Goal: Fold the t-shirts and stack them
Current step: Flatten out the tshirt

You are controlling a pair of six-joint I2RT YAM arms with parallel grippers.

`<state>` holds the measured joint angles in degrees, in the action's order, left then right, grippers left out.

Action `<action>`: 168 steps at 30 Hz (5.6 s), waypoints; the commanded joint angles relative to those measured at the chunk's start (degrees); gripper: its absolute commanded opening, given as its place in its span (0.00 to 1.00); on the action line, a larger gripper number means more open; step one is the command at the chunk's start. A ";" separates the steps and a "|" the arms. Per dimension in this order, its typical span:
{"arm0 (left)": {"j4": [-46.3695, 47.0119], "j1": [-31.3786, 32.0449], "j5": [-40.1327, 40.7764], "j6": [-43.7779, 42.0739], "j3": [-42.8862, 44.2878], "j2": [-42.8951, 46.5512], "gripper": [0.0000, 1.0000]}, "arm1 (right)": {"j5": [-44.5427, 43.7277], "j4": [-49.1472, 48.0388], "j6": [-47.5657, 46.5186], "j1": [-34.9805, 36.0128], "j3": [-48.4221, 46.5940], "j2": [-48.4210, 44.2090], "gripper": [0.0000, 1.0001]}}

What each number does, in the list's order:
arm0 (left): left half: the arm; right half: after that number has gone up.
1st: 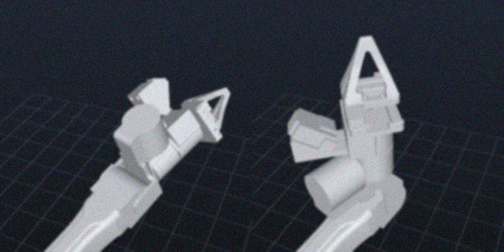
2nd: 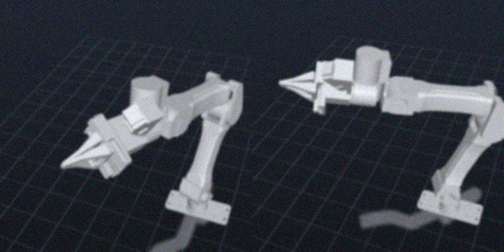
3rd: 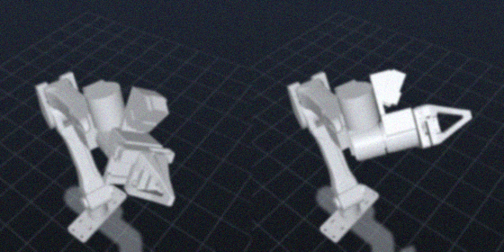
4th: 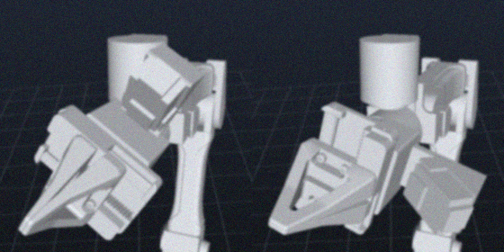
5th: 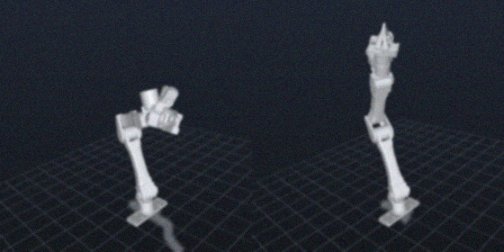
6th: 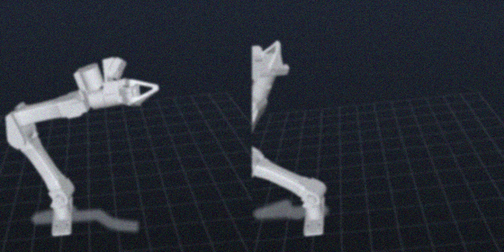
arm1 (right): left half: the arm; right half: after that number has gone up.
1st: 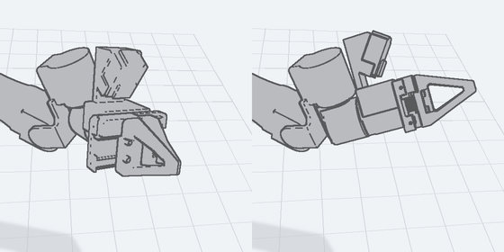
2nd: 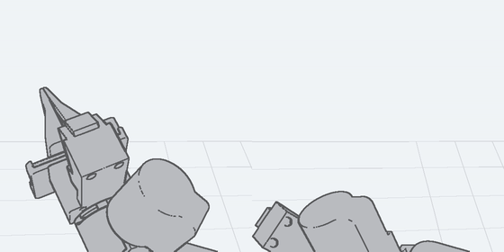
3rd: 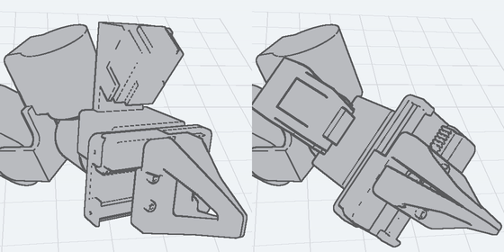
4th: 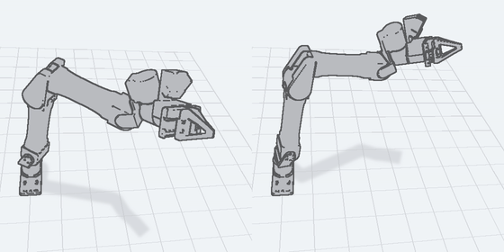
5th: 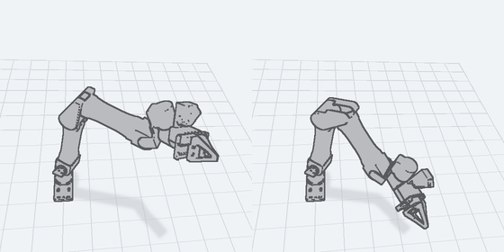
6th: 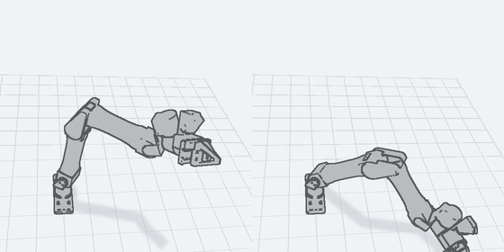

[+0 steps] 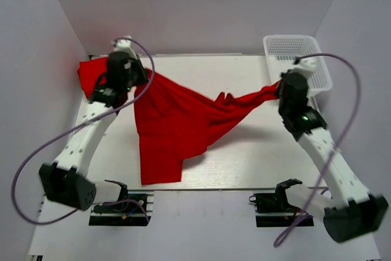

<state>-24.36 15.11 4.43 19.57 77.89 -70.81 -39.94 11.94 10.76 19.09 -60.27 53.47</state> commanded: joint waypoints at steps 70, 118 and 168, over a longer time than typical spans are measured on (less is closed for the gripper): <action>-16.69 18.99 -11.28 12.95 -19.70 -22.97 0.63 | 24.74 12.31 5.49 -10.13 1.91 24.49 0.90; -22.66 17.41 -0.13 8.55 1.21 -19.55 0.00 | 37.30 -7.36 -16.39 -10.39 4.02 39.87 0.08; -3.86 15.65 15.27 -25.37 55.79 10.25 0.00 | 32.73 11.87 -11.65 -12.68 -50.65 -5.65 0.00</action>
<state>-29.93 31.31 24.12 -3.73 131.35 -61.01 -8.21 23.16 -0.16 6.76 -110.59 48.62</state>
